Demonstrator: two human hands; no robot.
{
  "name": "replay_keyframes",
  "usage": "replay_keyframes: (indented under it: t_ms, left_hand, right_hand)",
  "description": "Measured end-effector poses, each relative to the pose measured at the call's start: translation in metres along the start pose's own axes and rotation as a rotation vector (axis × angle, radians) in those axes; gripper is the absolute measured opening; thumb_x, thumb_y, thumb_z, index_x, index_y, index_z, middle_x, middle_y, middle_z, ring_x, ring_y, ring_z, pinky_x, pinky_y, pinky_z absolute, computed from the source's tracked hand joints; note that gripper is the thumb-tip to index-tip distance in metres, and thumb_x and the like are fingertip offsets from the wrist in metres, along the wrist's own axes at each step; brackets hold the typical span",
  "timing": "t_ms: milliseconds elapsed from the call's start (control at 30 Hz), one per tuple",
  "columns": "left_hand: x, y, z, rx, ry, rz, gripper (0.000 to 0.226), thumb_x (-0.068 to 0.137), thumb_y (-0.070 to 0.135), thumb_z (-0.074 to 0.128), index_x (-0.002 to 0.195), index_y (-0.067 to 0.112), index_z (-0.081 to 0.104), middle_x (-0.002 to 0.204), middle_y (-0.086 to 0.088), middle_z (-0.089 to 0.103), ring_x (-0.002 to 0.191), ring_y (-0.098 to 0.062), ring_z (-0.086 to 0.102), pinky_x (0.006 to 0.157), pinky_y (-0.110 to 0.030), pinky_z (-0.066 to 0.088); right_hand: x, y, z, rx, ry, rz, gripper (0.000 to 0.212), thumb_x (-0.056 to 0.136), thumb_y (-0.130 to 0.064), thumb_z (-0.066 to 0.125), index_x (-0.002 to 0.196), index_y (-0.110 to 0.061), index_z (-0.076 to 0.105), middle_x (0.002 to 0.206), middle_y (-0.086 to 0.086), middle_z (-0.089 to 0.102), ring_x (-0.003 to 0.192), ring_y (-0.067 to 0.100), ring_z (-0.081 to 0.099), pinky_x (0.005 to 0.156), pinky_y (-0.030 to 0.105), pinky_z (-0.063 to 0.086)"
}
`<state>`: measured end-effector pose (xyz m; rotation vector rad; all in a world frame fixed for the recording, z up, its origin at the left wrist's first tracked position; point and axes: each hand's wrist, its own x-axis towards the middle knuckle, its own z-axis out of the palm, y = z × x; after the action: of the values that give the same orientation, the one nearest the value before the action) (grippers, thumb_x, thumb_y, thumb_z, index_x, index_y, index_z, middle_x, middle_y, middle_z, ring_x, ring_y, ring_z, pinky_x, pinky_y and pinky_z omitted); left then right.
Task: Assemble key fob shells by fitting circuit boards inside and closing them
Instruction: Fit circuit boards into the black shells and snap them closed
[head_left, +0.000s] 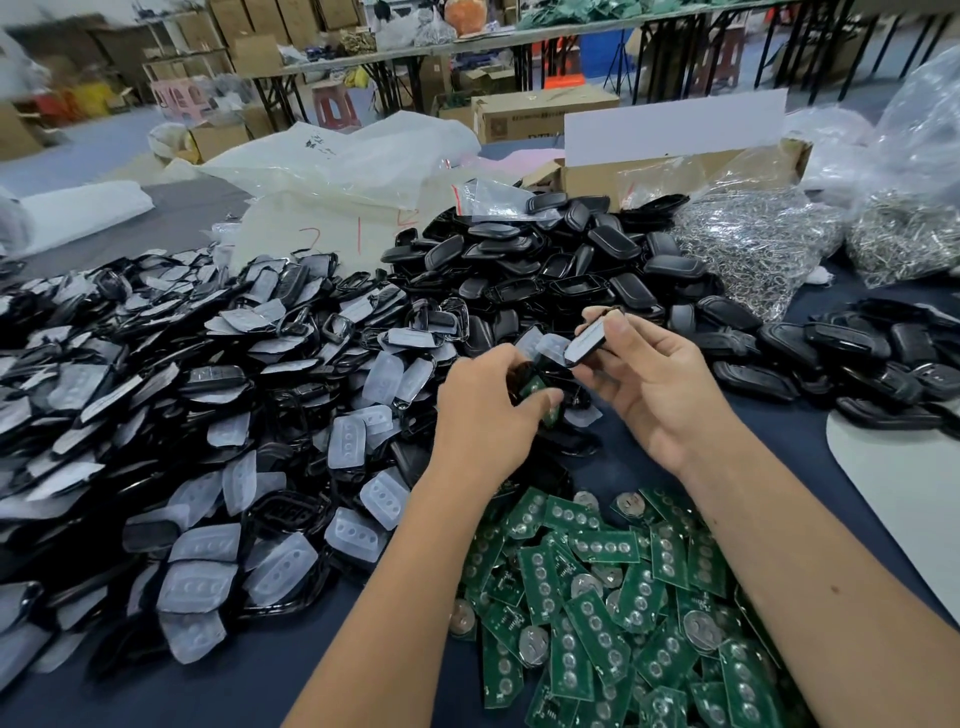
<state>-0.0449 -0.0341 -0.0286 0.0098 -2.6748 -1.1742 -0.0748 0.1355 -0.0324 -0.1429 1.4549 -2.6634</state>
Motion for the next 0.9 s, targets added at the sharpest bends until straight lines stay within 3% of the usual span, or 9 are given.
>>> replay_keyframes:
  t_ms: [133,233,300,400,467,533,700,900]
  left_hand:
    - [0.0037,-0.002,-0.0089,-0.192,0.076,0.082,0.011,0.093,0.027,0.075,0.088,0.023,0.066,0.084,0.002,0.069,0.083,-0.02,0.064,0.077,-0.04,0.054]
    - [0.0051,-0.0034,-0.0117,-0.609,0.111,0.004,0.008,0.099,0.015,0.068,0.093,0.02,0.069,0.089,-0.005,0.074,0.086,-0.028,0.073,0.076,-0.043,0.062]
    - [0.0048,-0.0024,-0.0119,-0.87,0.061,-0.112,0.013,0.104,0.014,0.061,0.097,0.022,0.068,0.089,-0.009,0.074,0.077,-0.029,0.077,0.063,-0.035,0.063]
    - [0.005,-0.0043,-0.0097,-0.852,0.015,-0.222,0.013,0.107,0.012,0.053,0.108,0.02,0.063,0.106,-0.021,0.063,0.064,-0.021,0.071,0.057,-0.025,0.057]
    - [0.0054,-0.0042,-0.0081,-0.816,-0.027,-0.255,0.022,0.109,0.008,0.048,0.113,0.024,0.062,0.112,-0.02,0.061,0.061,-0.017,0.067,0.056,-0.023,0.054]
    - [0.0055,-0.0033,-0.0084,-0.805,-0.032,-0.244,0.026,0.108,0.005,0.048,0.116,0.025,0.062,0.102,-0.013,0.065,0.057,-0.016,0.064,0.052,-0.021,0.05]
    - [0.0051,-0.0032,-0.0102,-0.749,0.031,-0.199,0.006,0.103,0.005,0.06,0.1,0.008,0.066,0.078,0.0,0.068,0.053,-0.017,0.06,0.047,-0.02,0.046]
    - [0.004,-0.0005,-0.0114,-0.823,0.018,-0.221,0.01,0.1,0.005,0.064,0.093,0.011,0.064,0.068,0.006,0.069,0.048,-0.018,0.059,0.046,-0.019,0.047]
  right_hand:
    - [-0.0028,-0.0008,0.0014,0.016,-0.13,0.015,0.028,0.089,-0.028,0.066,0.108,-0.01,0.075,0.096,0.004,0.075,0.084,0.014,0.069,0.073,0.025,0.059]
    - [-0.0032,0.0002,0.0008,0.003,-0.168,0.022,0.028,0.091,-0.026,0.064,0.111,-0.009,0.074,0.096,0.005,0.074,0.084,0.015,0.069,0.074,0.026,0.059]
    - [-0.0032,0.0015,0.0012,-0.008,-0.169,0.03,0.029,0.091,-0.026,0.065,0.112,-0.008,0.073,0.097,0.006,0.074,0.084,0.016,0.069,0.074,0.026,0.059]
    - [-0.0027,0.0034,0.0022,-0.044,-0.148,0.041,0.029,0.088,-0.025,0.069,0.111,-0.008,0.074,0.099,0.007,0.073,0.087,0.016,0.07,0.074,0.025,0.059]
    - [-0.0023,0.0036,0.0025,-0.069,-0.129,0.046,0.03,0.086,-0.023,0.071,0.11,-0.007,0.075,0.099,0.008,0.074,0.086,0.016,0.071,0.073,0.024,0.059]
    - [-0.0022,0.0039,0.0026,-0.089,-0.106,0.047,0.031,0.084,-0.021,0.072,0.11,-0.005,0.075,0.099,0.01,0.074,0.083,0.015,0.071,0.071,0.023,0.059]
    - [-0.0019,0.005,0.0023,-0.126,-0.096,0.049,0.035,0.084,-0.02,0.071,0.114,-0.002,0.073,0.108,0.016,0.071,0.086,0.016,0.071,0.072,0.023,0.059]
    - [-0.0039,0.0047,0.0044,-0.142,-0.131,0.044,0.041,0.085,-0.017,0.07,0.119,0.005,0.07,0.102,0.014,0.074,0.089,0.02,0.072,0.078,0.026,0.06]
